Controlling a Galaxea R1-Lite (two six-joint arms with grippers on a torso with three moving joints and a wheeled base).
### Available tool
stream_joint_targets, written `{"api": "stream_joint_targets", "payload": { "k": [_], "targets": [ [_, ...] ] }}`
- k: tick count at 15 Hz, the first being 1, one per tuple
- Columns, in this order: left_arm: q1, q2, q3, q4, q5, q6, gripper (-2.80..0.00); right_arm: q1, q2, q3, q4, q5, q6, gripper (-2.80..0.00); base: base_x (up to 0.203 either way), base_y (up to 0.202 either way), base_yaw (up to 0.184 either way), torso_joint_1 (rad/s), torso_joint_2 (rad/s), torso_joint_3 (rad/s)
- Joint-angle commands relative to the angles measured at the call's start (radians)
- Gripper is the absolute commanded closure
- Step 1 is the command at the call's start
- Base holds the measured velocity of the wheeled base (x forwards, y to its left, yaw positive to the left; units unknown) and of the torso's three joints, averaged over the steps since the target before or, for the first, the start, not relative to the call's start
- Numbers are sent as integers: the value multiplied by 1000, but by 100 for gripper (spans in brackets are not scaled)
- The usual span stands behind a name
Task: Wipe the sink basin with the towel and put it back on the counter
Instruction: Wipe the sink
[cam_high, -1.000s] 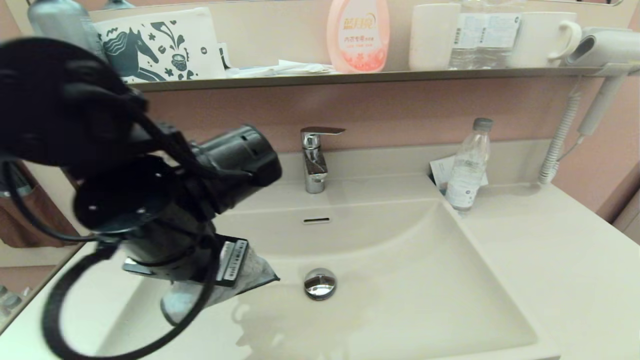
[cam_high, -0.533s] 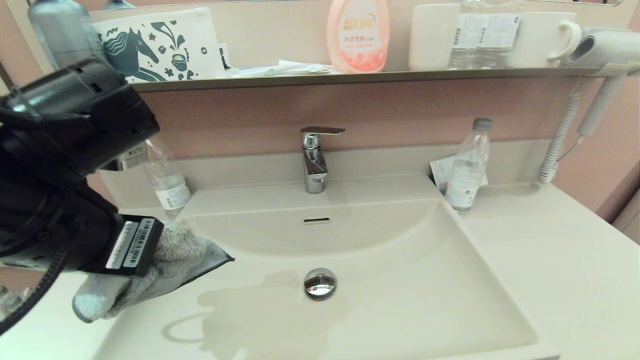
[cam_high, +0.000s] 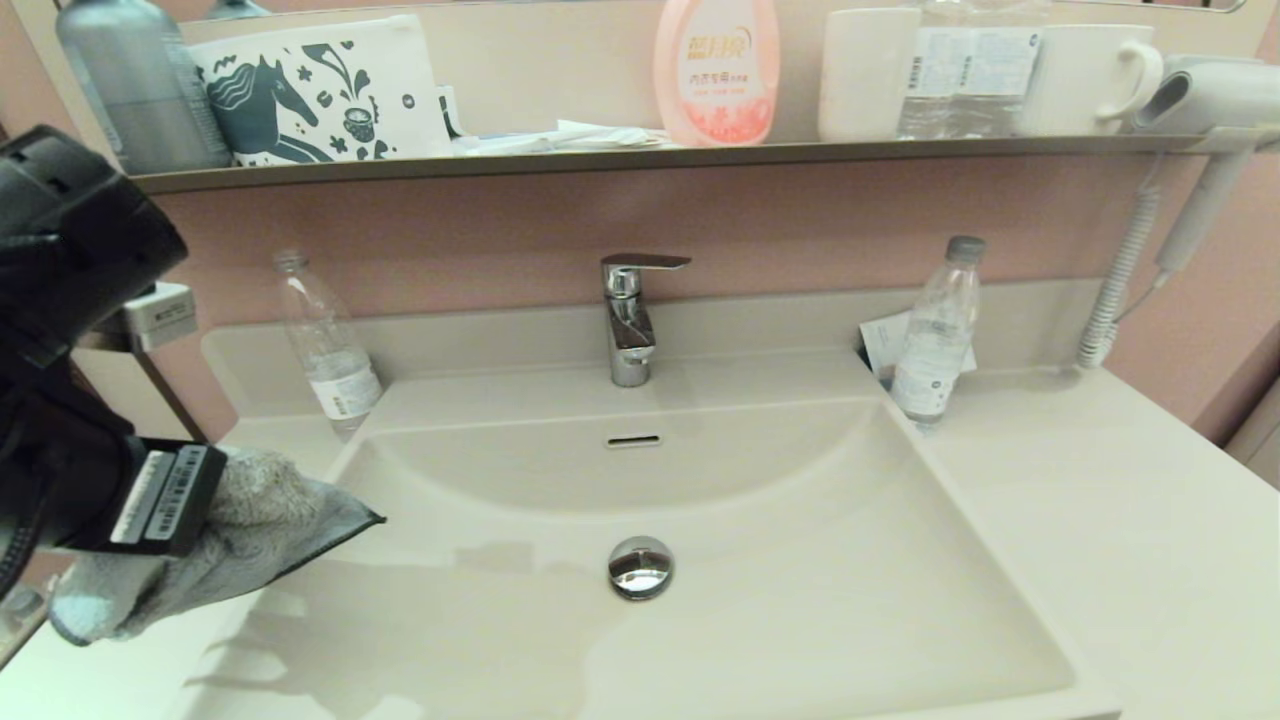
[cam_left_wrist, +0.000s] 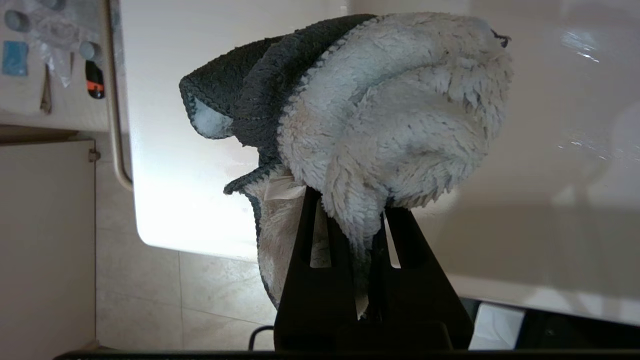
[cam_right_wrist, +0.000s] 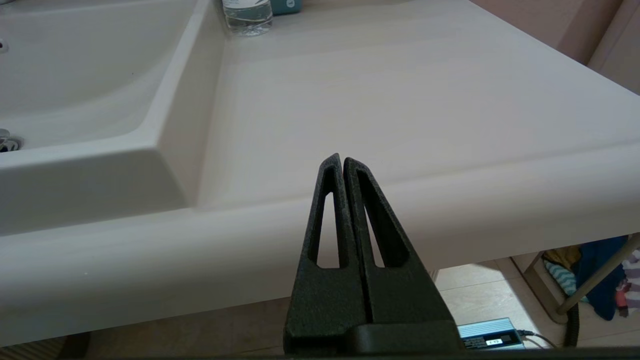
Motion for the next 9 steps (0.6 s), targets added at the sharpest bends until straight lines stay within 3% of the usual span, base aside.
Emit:
{"api": "stream_joint_targets", "payload": {
  "k": [1, 3, 9],
  "targets": [
    [122, -44, 70, -76, -13, 85, 0, 0, 1, 0, 0, 0, 0, 0, 0, 0, 0, 0, 0, 0],
    [195, -67, 130, -221, -62, 163, 0, 0, 1, 0, 0, 0, 0, 0, 0, 0, 0, 0, 0, 0],
    [214, -65, 293, -719, -136, 168, 0, 0, 1, 0, 0, 0, 0, 0, 0, 0, 0, 0, 0, 0]
  ]
}}
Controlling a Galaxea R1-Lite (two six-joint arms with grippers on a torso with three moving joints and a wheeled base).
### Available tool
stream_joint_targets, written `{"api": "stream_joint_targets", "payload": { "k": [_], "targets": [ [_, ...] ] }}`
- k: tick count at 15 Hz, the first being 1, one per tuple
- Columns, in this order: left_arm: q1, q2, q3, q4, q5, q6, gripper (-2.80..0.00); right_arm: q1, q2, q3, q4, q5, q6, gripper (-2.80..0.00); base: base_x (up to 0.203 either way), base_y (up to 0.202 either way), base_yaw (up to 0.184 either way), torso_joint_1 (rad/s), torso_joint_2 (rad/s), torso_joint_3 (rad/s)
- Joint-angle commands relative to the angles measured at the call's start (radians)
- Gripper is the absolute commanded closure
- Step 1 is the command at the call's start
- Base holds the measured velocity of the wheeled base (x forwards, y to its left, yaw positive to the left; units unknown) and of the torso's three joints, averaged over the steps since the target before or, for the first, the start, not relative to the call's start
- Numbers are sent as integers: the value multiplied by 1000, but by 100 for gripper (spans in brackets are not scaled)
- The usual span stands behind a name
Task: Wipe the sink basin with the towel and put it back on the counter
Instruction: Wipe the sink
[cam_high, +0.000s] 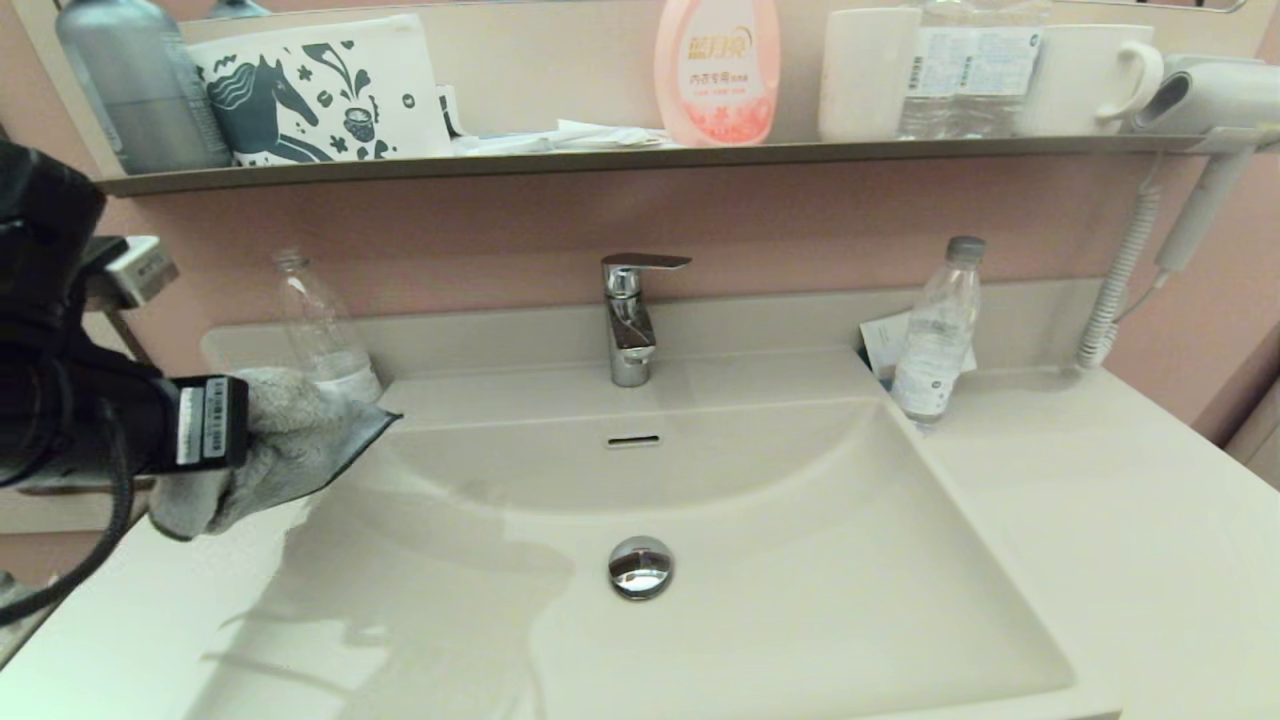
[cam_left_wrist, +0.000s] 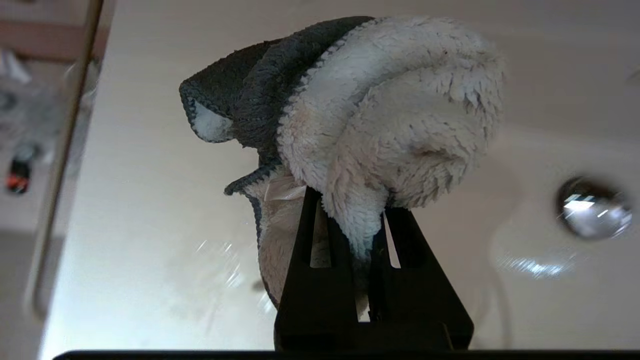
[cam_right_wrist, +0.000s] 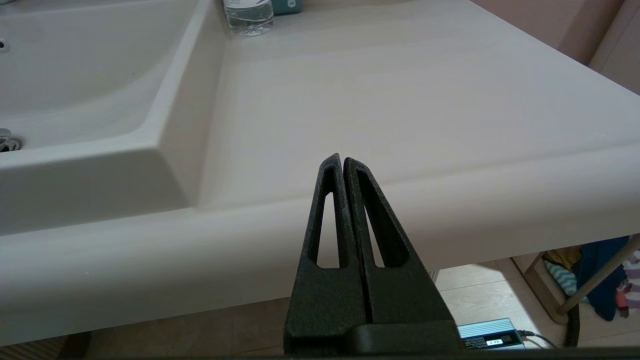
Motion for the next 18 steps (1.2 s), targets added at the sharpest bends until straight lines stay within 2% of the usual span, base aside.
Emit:
{"api": "stream_joint_targets", "payload": {
  "k": [1, 3, 5, 7, 10, 15, 18],
  "targets": [
    [-1, 19, 51, -152, -16, -30, 0, 0, 1, 0, 0, 0, 0, 0, 0, 0, 0, 0, 0, 0],
    [-1, 72, 86, -281, -24, -101, 0, 0, 1, 0, 0, 0, 0, 0, 0, 0, 0, 0, 0, 0],
    [-3, 114, 130, -459, -23, -129, 0, 0, 1, 0, 0, 0, 0, 0, 0, 0, 0, 0, 0, 0],
    [-4, 168, 188, -637, -3, -125, 0, 0, 1, 0, 0, 0, 0, 0, 0, 0, 0, 0, 0, 0],
    [-14, 255, 263, -836, 33, -93, 0, 0, 1, 0, 0, 0, 0, 0, 0, 0, 0, 0, 0, 0],
    [-5, 427, 305, -1044, 52, -74, 0, 0, 1, 0, 0, 0, 0, 0, 0, 0, 0, 0, 0, 0],
    [0, 525, 302, -1120, 56, -47, 0, 0, 1, 0, 0, 0, 0, 0, 0, 0, 0, 0, 0, 0]
  ]
}}
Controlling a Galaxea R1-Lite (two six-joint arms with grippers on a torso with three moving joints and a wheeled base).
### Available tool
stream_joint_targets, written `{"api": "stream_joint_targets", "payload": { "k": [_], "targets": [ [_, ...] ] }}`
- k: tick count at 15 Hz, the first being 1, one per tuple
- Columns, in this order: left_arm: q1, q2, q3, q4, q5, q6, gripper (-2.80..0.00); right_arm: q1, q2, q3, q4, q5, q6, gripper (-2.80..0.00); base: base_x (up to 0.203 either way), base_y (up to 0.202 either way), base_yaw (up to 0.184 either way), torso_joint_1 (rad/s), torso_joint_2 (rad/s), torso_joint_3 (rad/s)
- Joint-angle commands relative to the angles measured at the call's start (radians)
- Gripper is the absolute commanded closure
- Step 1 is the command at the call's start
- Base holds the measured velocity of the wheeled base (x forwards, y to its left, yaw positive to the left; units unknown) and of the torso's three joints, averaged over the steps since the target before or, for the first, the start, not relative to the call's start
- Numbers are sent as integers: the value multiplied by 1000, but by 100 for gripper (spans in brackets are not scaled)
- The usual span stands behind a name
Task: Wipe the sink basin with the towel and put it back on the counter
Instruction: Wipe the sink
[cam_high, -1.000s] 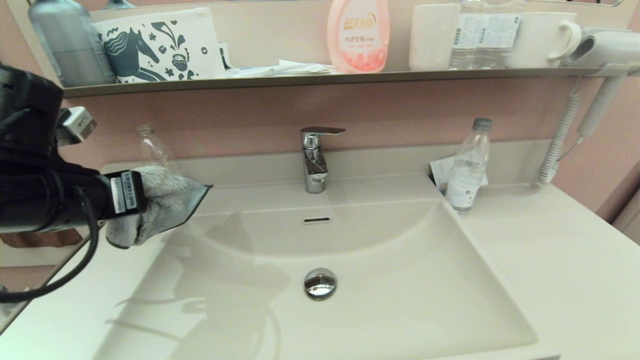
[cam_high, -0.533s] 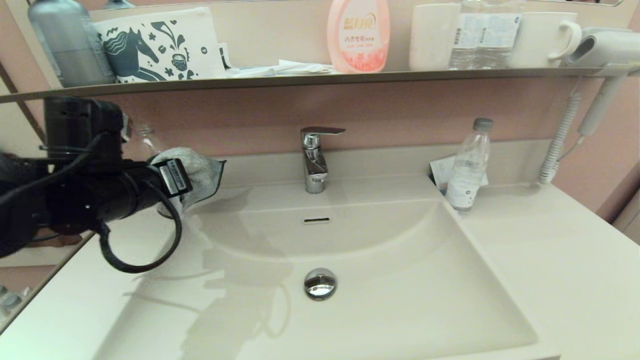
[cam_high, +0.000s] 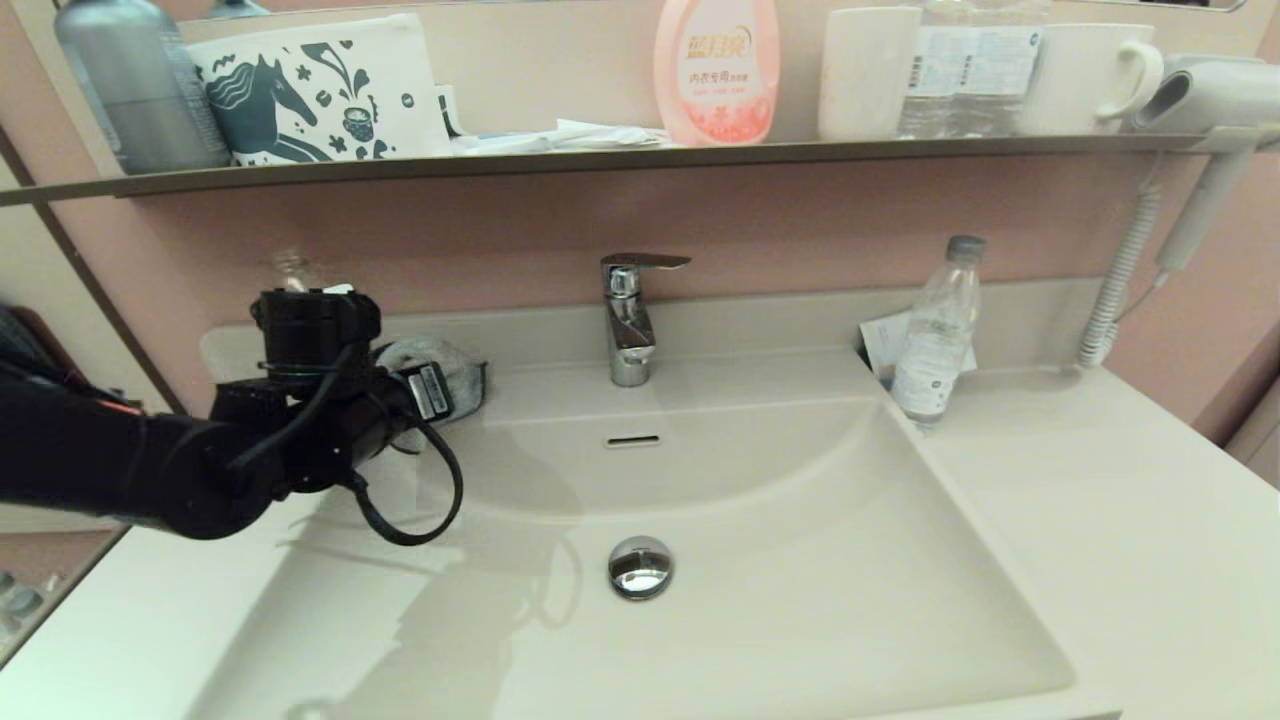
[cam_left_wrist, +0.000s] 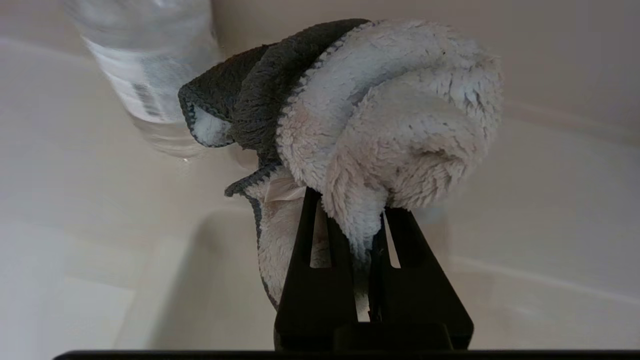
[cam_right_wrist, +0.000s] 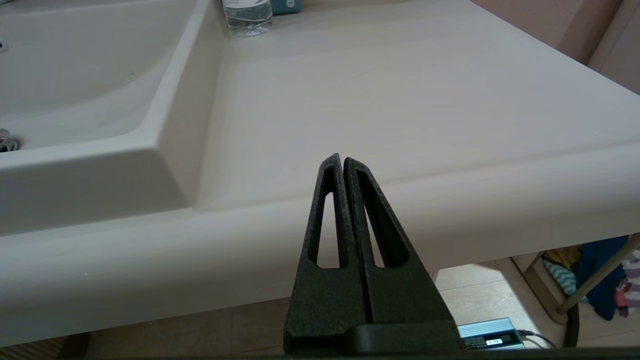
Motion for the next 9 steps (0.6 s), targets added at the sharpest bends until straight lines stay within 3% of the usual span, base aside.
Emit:
{"api": "stream_joint_targets", "payload": {
  "k": [1, 5, 9],
  "targets": [
    [2, 106, -9, -26, 3, 1, 0, 0, 1, 0, 0, 0, 0, 0, 0, 0, 0, 0, 0, 0],
    [-3, 201, -70, -49, 17, 2, 0, 0, 1, 0, 0, 0, 0, 0, 0, 0, 0, 0, 0, 0],
    [-93, 240, -81, -50, 60, -4, 0, 0, 1, 0, 0, 0, 0, 0, 0, 0, 0, 0, 0, 0]
  ]
}}
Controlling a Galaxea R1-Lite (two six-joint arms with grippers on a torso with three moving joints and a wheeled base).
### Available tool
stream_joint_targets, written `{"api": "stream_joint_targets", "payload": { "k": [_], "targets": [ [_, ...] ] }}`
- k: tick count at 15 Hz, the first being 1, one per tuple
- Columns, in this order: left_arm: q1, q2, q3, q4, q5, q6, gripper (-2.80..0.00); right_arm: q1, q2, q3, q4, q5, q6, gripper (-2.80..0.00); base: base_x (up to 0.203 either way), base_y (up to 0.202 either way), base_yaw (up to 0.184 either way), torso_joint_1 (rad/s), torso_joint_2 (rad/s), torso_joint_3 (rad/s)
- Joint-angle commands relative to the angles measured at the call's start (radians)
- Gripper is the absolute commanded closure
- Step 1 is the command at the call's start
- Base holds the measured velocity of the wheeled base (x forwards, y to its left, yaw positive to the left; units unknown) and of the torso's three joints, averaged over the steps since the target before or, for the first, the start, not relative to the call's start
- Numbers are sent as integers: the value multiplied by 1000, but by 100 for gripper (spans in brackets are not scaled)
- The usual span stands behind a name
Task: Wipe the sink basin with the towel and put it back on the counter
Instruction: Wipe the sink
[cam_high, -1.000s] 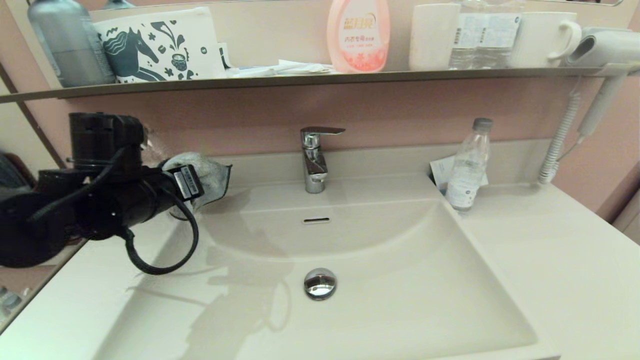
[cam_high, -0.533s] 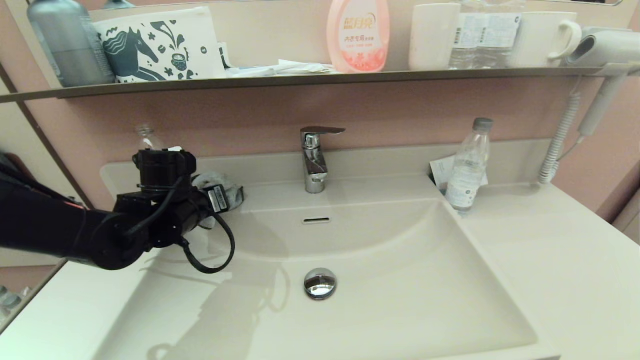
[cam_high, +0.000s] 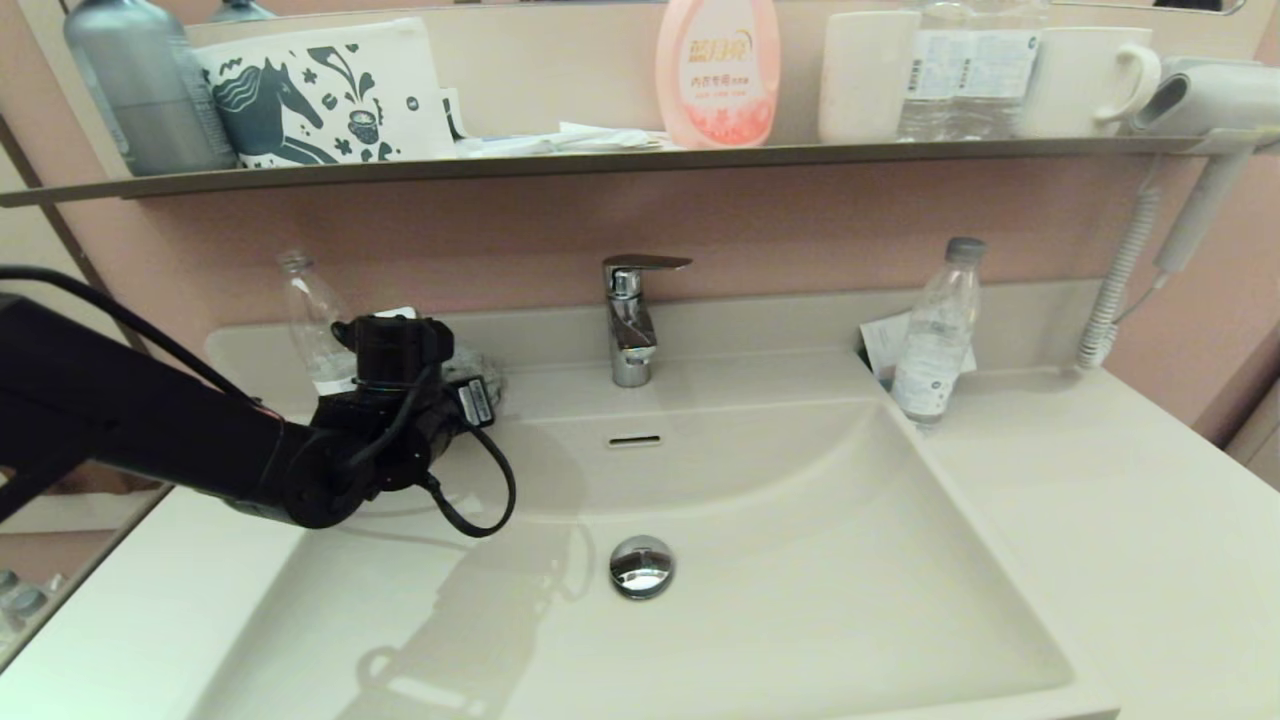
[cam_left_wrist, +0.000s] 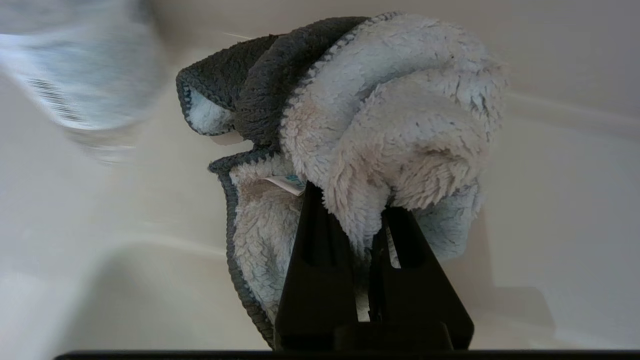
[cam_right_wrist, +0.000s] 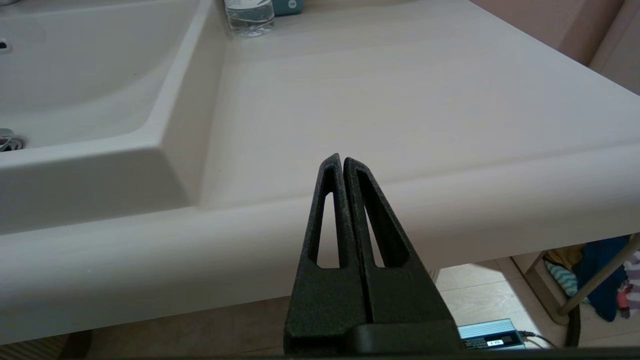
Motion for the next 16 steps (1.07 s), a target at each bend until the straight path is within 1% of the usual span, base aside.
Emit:
{"api": "stream_joint_targets", "payload": {
  "k": [1, 2, 4, 6, 8, 11, 13, 16],
  "targets": [
    [-62, 46, -9, 8, 21, -6, 0, 0, 1, 0, 0, -1, 0, 0, 0, 0, 0, 0, 0, 0],
    [-86, 54, -13, 8, 37, -8, 0, 0, 1, 0, 0, -1, 0, 0, 0, 0, 0, 0, 0, 0],
    [-168, 89, -48, 8, 95, -13, 0, 0, 1, 0, 0, -1, 0, 0, 0, 0, 0, 0, 0, 0],
    [-240, 139, -125, 15, 145, -15, 0, 0, 1, 0, 0, -1, 0, 0, 0, 0, 0, 0, 0, 0],
    [-286, 175, -209, 50, 171, -14, 0, 0, 1, 0, 0, -1, 0, 0, 0, 0, 0, 0, 0, 0],
    [-324, 207, -365, 182, 180, -31, 0, 0, 1, 0, 0, -1, 0, 0, 0, 0, 0, 0, 0, 0],
    [-339, 227, -437, 282, 182, -78, 0, 0, 1, 0, 0, -1, 0, 0, 0, 0, 0, 0, 0, 0],
    [-321, 219, -412, 292, 180, -99, 0, 0, 1, 0, 0, -1, 0, 0, 0, 0, 0, 0, 0, 0]
  ]
}}
